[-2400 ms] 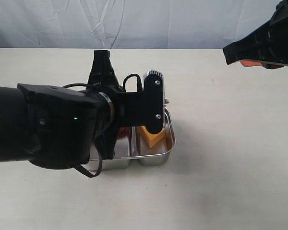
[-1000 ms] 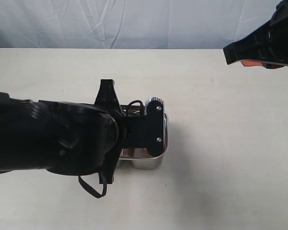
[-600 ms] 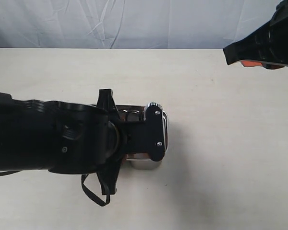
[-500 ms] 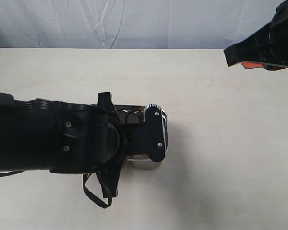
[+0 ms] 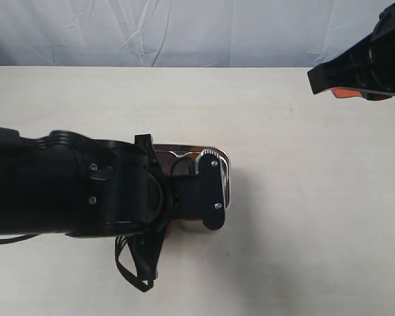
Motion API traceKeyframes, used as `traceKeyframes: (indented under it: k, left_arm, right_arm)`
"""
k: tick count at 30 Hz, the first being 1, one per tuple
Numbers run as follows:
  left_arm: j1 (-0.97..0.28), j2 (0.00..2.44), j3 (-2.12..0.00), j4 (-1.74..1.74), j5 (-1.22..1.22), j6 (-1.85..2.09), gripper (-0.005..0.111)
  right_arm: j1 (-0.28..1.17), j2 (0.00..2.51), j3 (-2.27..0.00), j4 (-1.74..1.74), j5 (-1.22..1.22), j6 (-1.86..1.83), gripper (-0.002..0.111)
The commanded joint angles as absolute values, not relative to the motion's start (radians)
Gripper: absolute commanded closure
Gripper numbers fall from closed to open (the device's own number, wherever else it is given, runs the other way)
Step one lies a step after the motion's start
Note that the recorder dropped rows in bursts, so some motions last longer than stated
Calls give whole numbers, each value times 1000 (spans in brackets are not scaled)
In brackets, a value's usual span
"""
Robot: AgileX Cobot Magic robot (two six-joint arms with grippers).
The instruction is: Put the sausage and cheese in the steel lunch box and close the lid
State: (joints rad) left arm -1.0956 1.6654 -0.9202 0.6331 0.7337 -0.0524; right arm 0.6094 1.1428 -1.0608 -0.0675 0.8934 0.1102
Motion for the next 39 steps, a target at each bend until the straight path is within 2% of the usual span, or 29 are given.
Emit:
traceKeyframes:
  k: [1, 11, 17, 39]
  left_arm:
    - [-1099, 1671, -908, 489, 759, -40, 68]
    - [-1099, 1671, -908, 451, 759, 9, 68]
    - [-1099, 1671, -908, 406, 772, 28, 49]
    - [-1099, 1671, -910, 576, 789, -14, 49]
  right_arm:
    - [606, 1137, -1062, -66, 887, 109, 109]
    - [606, 1137, -1062, -54, 891, 109, 109]
    - [606, 1137, -1062, -54, 891, 109, 109]
    - [606, 1137, -1062, -44, 891, 107, 109]
